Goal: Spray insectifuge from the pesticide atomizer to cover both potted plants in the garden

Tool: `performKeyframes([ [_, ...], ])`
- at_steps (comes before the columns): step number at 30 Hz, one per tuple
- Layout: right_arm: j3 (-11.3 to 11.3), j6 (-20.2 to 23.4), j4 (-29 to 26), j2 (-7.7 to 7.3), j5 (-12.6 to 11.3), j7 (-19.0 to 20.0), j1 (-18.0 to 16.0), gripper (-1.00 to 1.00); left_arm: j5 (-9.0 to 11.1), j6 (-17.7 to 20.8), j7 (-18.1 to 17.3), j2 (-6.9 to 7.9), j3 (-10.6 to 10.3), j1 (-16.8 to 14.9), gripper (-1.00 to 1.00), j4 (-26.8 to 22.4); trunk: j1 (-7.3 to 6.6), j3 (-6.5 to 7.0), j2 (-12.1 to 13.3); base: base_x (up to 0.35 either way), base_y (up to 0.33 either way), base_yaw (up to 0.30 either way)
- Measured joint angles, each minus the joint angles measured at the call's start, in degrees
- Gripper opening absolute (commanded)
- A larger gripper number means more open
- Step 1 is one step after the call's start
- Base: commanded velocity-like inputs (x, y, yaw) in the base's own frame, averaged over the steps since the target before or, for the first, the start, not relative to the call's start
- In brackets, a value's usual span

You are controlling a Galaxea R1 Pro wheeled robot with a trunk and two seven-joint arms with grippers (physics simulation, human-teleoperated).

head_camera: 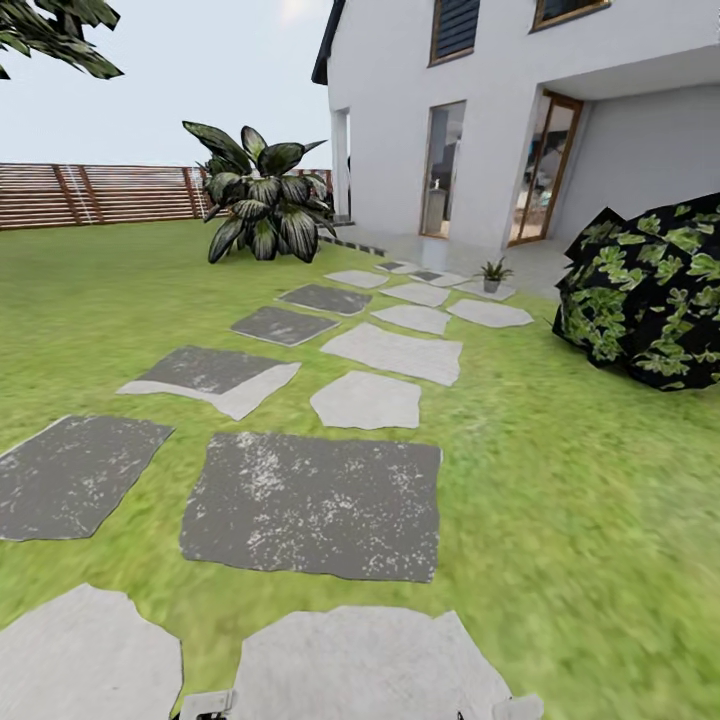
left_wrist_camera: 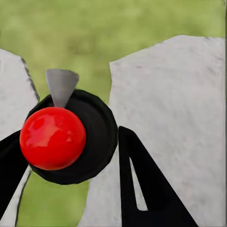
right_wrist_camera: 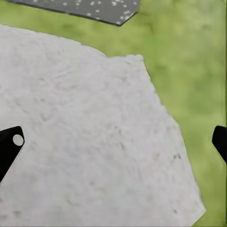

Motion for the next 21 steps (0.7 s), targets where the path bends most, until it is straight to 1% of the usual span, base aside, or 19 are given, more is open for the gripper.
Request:
performKeyframes([
  [15, 0.00, 0.00, 0.02, 0.00, 0.00, 0.00, 0.00, 1.00, 0.02, 0.00, 0.00, 0.00, 0.00, 0.00, -1.00, 0.00, 0.00, 0.00, 0.00, 0.336, 0.000, -0.003],
  [21, 0.00, -0.01, 0.01, 0.00, 0.00, 0.00, 0.01, 1.00, 0.01, -0.01, 0.00, 0.00, 0.00, -0.01, -1.00, 0.01, 0.00, 0.00, 0.00, 0.336, 0.000, -0.204],
])
